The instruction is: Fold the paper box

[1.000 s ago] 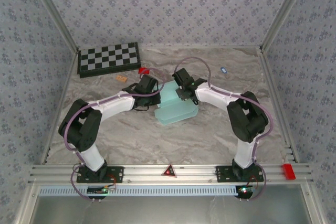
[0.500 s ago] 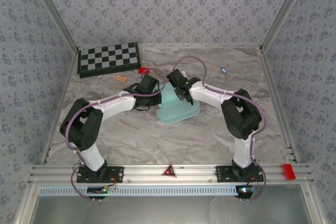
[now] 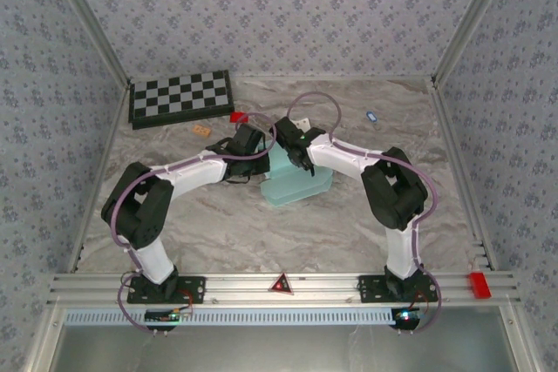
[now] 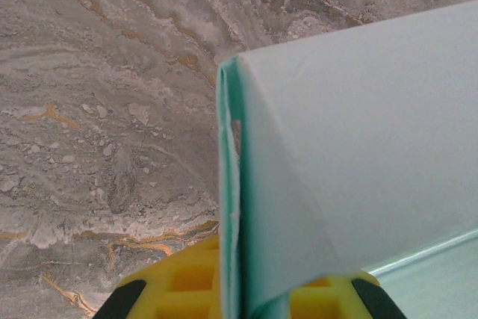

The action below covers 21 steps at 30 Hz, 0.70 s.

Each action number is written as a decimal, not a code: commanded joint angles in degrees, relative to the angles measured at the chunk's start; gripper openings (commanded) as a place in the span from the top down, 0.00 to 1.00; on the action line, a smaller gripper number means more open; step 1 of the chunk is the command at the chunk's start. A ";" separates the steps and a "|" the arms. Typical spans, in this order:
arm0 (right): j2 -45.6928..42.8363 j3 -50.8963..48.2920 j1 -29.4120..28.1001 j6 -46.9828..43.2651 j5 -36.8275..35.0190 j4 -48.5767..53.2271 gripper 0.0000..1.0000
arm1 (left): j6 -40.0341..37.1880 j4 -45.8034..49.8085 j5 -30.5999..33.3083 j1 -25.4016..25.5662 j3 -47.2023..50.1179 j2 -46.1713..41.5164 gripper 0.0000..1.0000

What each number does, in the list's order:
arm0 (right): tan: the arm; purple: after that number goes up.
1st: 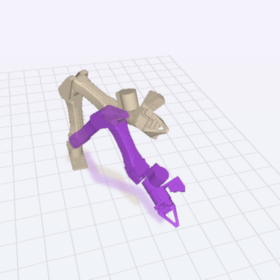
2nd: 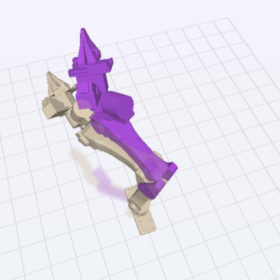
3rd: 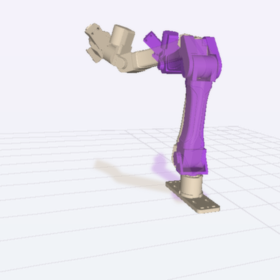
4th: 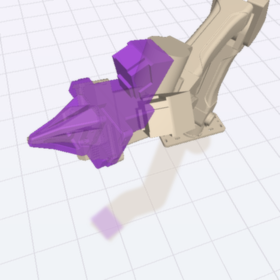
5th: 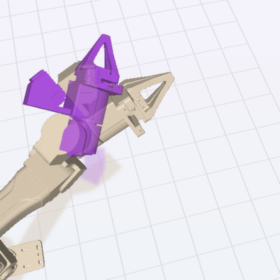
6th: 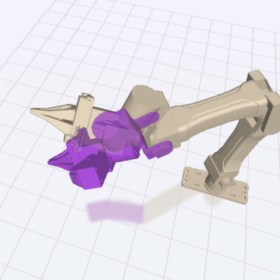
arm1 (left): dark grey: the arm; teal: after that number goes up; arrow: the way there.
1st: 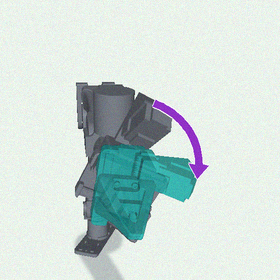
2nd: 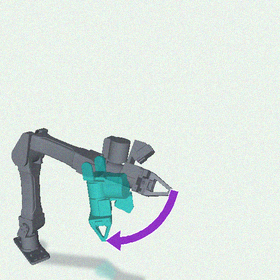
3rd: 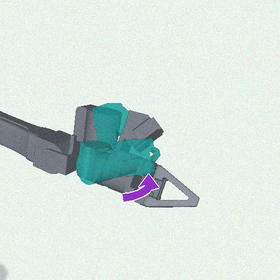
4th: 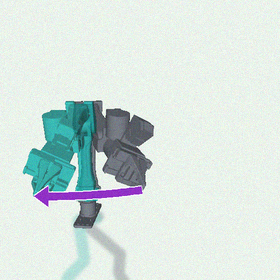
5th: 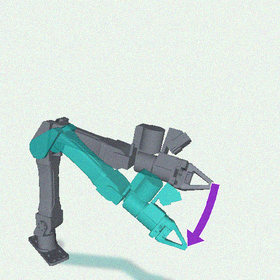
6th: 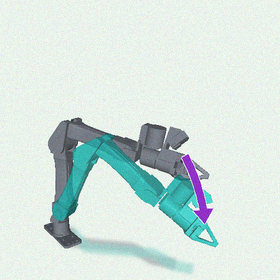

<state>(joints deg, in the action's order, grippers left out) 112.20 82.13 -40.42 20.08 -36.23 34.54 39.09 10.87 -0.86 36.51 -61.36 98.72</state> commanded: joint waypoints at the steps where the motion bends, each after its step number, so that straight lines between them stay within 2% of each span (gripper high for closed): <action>1: 2.14 0.07 1.41 0.49 -6.57 5.75 0.85 | 0.11 2.48 1.83 -0.51 -1.92 -0.19 1.00; 8: 0.51 -1.48 1.45 -0.66 -1.97 2.30 0.85 | 0.28 2.18 1.59 -0.52 -1.90 -0.01 1.00; 15: -4.09 -5.90 1.58 -4.89 5.76 -6.33 0.80 | 0.79 2.09 0.98 -0.53 -2.18 0.69 1.00; 21: -6.44 -7.63 1.58 -6.20 8.87 -9.56 0.73 | 1.22 2.14 0.79 -0.55 -2.51 1.12 1.00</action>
<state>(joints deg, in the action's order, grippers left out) 108.07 75.50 -39.33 15.49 -28.86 26.41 39.72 12.16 -0.38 36.38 -61.43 99.13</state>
